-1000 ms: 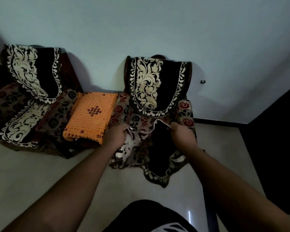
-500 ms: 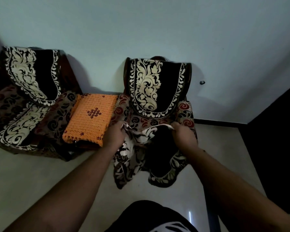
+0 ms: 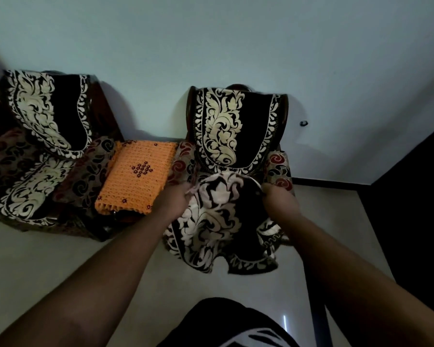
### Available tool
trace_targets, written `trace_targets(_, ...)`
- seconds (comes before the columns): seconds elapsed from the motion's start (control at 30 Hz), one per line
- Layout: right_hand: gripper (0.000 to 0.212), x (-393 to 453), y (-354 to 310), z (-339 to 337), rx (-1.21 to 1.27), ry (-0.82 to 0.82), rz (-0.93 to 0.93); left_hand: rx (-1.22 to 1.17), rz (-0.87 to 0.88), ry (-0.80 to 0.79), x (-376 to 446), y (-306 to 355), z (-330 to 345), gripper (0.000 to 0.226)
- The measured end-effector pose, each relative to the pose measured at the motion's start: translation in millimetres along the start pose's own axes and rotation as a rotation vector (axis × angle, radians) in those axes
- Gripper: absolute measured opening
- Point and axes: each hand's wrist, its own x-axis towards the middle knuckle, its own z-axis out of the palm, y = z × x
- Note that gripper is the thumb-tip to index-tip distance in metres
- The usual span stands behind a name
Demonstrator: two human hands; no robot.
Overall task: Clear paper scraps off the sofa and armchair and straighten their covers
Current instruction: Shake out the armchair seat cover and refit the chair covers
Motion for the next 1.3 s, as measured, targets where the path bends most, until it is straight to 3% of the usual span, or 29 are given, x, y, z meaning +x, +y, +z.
trace_targets(0.07, 0.016, 0, -4, 1, -0.052, -0.131, -0.046, 0.064, 0.085, -0.186, -4, 2, 3, 0.023)
trace_targets(0.17, 0.018, 3, -6, -3, 0.006, 0.061, -0.025, -0.058, -0.056, 0.129, 6, -2, -7, 0.028)
trace_targets(0.2, 0.017, 5, 0, -2, 0.005, 0.061, -0.017, -0.061, -0.095, 0.167, 10, -7, -8, 0.029)
trace_targets(0.3, 0.016, 7, 8, -2, -0.111, -0.098, -0.054, 0.071, 0.006, -0.109, 5, -12, -14, 0.027)
trace_targets(0.4, 0.017, 8, 5, -7, -0.121, 0.098, -0.052, 0.055, -0.029, 0.19, 8, -19, -22, 0.026)
trace_targets(0.43, 0.019, 9, 5, -8, -0.13, 0.081, -0.071, 0.077, -0.022, 0.243, 10, -20, -22, 0.026)
trace_targets(0.57, 0.024, 10, 10, -8, -0.341, -0.221, -0.092, 0.344, 0.125, -0.151, 7, -33, -24, 0.03)
trace_targets(0.67, 0.037, 13, 24, -11, -0.377, -0.451, -0.088, 0.164, 0.158, -0.435, 5, -49, -35, 0.038)
trace_targets(0.73, 0.039, 14, 23, -12, -0.409, -0.472, -0.068, 0.132, 0.167, -0.533, 4, -52, -39, 0.042)
trace_targets(0.87, 0.019, 19, 11, -11, -0.362, -0.282, -0.04, 0.349, 0.177, -0.211, 17, -59, -30, 0.043)
trace_targets(0.97, 0.018, 16, 11, 1, -0.372, -0.354, -0.056, 0.379, 0.145, -0.289, 13, -55, -20, 0.034)
trace_targets(1.07, 0.016, 20, 20, 12, -0.261, -0.118, -0.02, 0.322, 0.053, -0.001, 15, -55, -13, 0.021)
trace_targets(1.1, 0.016, 20, 21, 13, -0.237, -0.151, -0.034, 0.296, 0.022, 0.044, 15, -57, -12, 0.02)
trace_targets(1.17, 0.015, 18, 20, 17, -0.311, -0.361, -0.086, 0.34, 0.053, -0.139, 13, -58, -9, 0.023)
trace_targets(1.2, 0.014, 19, 20, 17, -0.311, -0.354, -0.073, 0.353, 0.056, -0.194, 12, -59, -9, 0.025)
trace_targets(1.3, 0.023, 26, 14, 9, -0.195, -0.048, 0.006, 0.259, -0.001, 0.134, 18, -60, -11, 0.022)
